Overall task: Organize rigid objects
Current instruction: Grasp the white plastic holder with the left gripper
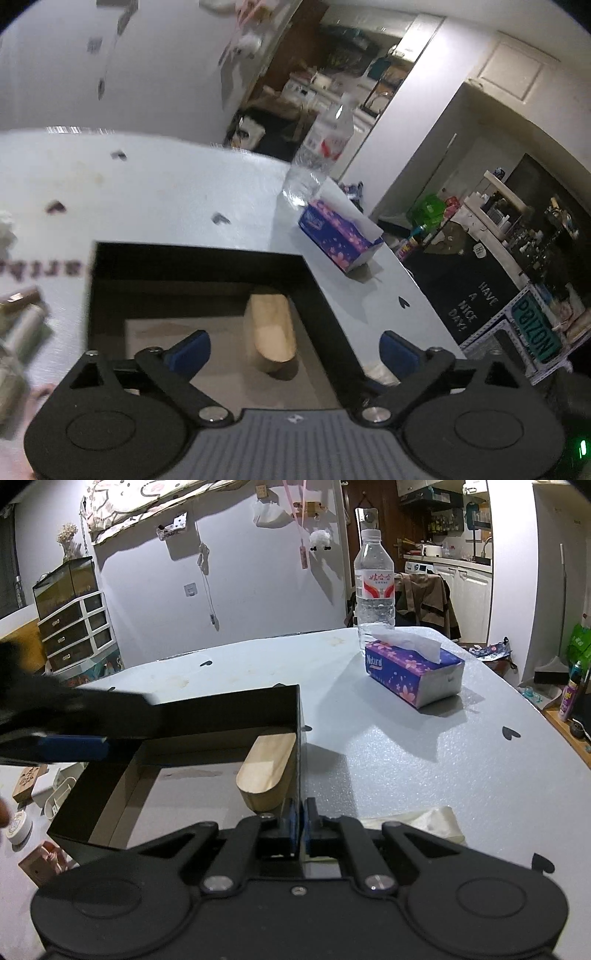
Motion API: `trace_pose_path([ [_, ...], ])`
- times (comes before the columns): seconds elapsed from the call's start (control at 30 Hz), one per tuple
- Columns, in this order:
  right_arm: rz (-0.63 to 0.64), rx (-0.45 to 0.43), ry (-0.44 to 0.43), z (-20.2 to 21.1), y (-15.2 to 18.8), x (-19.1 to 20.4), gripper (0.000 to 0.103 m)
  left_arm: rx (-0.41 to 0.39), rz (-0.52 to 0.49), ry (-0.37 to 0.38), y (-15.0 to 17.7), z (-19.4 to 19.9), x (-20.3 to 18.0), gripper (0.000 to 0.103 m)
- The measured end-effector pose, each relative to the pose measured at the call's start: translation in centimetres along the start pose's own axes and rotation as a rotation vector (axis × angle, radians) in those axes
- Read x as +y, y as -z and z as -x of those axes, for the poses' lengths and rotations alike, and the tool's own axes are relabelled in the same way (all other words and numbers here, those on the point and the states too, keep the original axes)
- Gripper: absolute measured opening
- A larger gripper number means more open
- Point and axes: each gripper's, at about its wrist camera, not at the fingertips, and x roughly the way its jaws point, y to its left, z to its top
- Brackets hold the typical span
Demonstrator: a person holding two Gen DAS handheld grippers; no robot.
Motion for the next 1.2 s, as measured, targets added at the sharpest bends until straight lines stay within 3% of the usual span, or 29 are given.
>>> trace_pose_path([
  [0.3, 0.004, -0.002, 0.000, 0.1, 0.1, 0.1, 0.005, -0.137, -0.035, -0.149, 2.1, 6.1, 3.3, 0.103],
  [0.67, -0.001, -0.001, 0.010, 0.0, 0.0, 0.3, 0.005, -0.139, 0.029, -0.342, 4.0, 8.3, 11.3, 0.103],
  [0.83, -0.001, 0.002, 0.014, -0.1, 0.0, 0.3, 0.005, -0.086, 0.119, -0.368, 3.5, 7.3, 15.0, 0.103],
  [0.93, 0.002, 0.007, 0.020, -0.2, -0.1, 0.5, 0.005, -0.060, 0.166, -0.313, 3.8, 6.9, 16.1, 0.101],
  [1.13, 0.001, 0.011, 0.023, -0.4, -0.1, 0.5, 0.005, -0.040, 0.180, -0.273, 4.1, 6.3, 16.5, 0.073],
  [1.2, 0.003, 0.012, 0.024, -0.4, -0.1, 0.5, 0.005, -0.005, 0.153, -0.240, 4.2, 6.2, 16.0, 0.073],
])
